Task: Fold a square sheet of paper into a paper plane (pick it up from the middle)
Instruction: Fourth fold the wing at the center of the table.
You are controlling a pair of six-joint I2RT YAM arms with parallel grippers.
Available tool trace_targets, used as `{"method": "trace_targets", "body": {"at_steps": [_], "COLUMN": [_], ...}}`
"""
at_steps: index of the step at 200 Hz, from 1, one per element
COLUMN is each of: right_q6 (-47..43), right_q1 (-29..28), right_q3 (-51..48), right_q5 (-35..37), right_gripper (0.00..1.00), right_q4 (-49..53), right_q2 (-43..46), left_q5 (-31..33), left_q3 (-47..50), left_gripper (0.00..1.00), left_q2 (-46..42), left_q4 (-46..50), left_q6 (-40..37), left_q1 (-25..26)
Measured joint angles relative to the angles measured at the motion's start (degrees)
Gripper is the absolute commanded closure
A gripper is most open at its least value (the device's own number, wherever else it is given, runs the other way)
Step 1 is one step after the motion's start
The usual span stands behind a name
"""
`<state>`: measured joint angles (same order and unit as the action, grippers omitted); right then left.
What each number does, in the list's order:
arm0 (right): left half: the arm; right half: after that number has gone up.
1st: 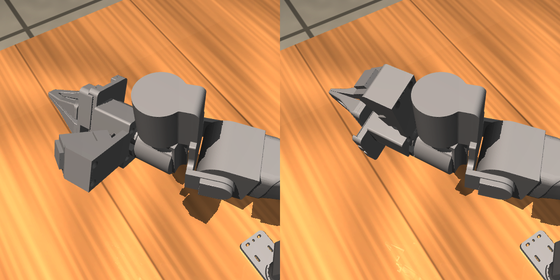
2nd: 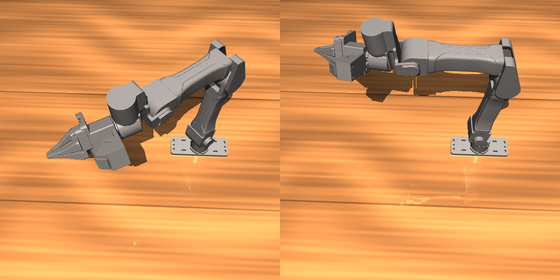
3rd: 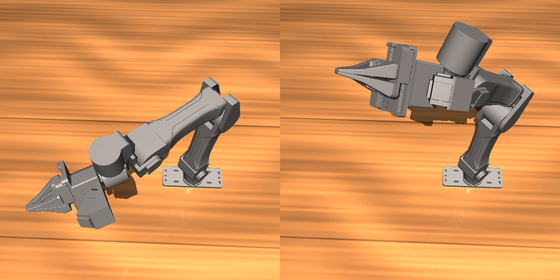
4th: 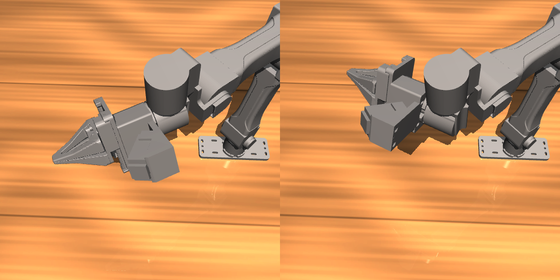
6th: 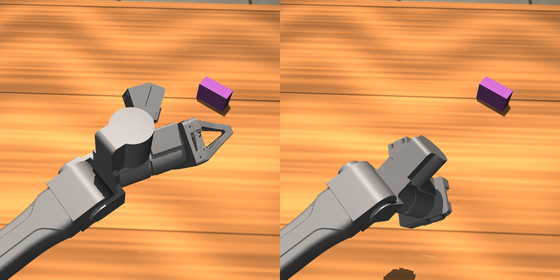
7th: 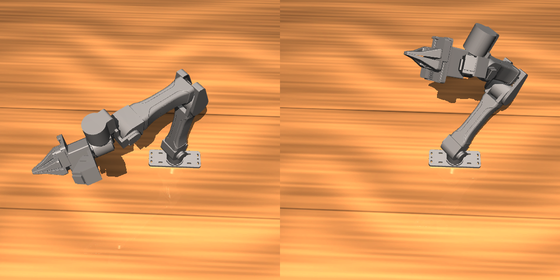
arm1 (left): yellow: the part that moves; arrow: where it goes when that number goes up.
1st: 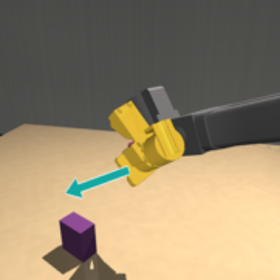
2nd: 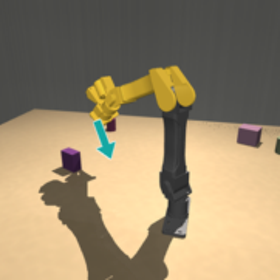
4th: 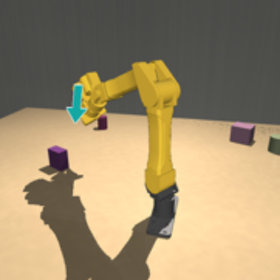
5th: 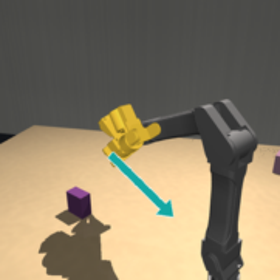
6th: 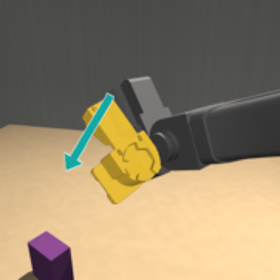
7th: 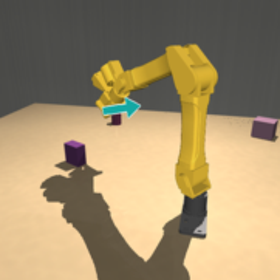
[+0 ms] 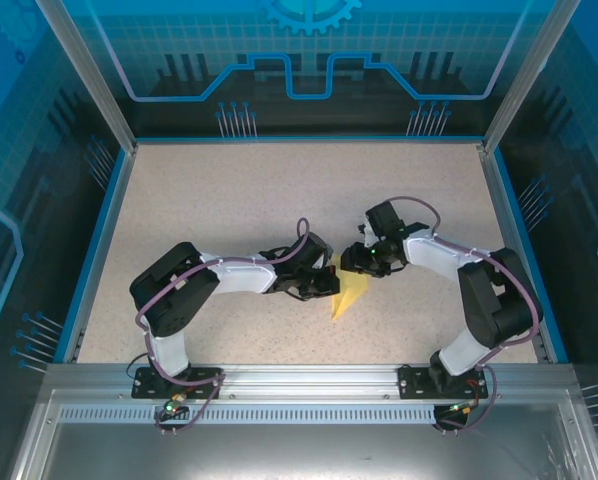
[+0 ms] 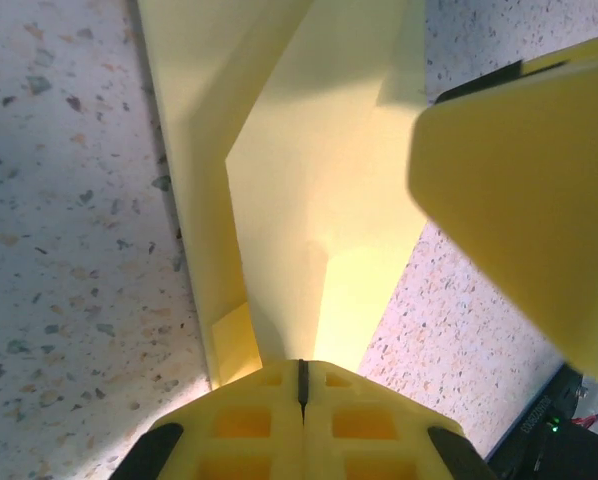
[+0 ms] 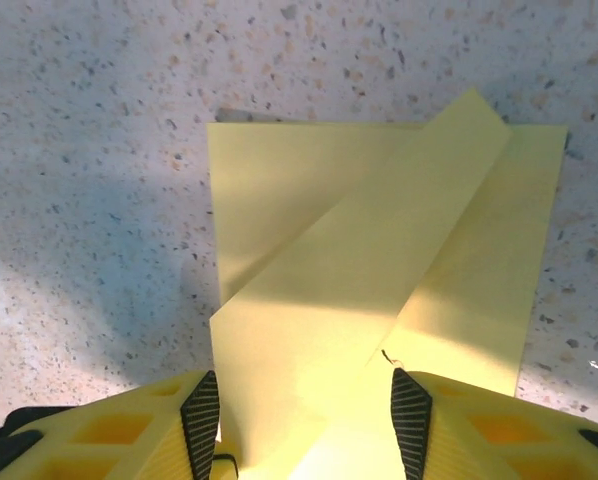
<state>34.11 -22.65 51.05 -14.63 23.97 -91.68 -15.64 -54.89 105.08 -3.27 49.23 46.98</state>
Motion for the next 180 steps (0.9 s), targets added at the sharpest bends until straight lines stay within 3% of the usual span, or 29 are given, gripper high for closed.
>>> {"method": "trace_targets", "body": {"at_steps": [28, 69, 94, 180], "right_q6": [-0.9, -1.5, -1.6, -1.3], "right_q1": [0.2, 0.2, 0.2, 0.1], "right_q3": [-1.4, -4.6, -6.9, -8.7], "right_q5": [-0.9, -4.8, -7.8, -12.5], "right_gripper": [0.56, 0.77, 0.84, 0.86], "right_q4": [-0.2, -2.5, -4.6, -9.3], "right_q2": [0.1, 0.3, 1.0, 0.7], "left_q5": [0.5, 0.9, 0.9, 0.9], "left_q3": [0.0, 0.0, 0.0, 0.0], "left_gripper": [1.0, 1.0, 1.0, 1.0], "left_q2": [0.3, 1.1, 1.1, 1.7], "left_q4": [0.0, 0.5, 0.4, 0.4], "left_q6": [0.0, 0.0, 0.0, 0.0], "left_q1": [0.0, 0.0, 0.0, 0.0]}}
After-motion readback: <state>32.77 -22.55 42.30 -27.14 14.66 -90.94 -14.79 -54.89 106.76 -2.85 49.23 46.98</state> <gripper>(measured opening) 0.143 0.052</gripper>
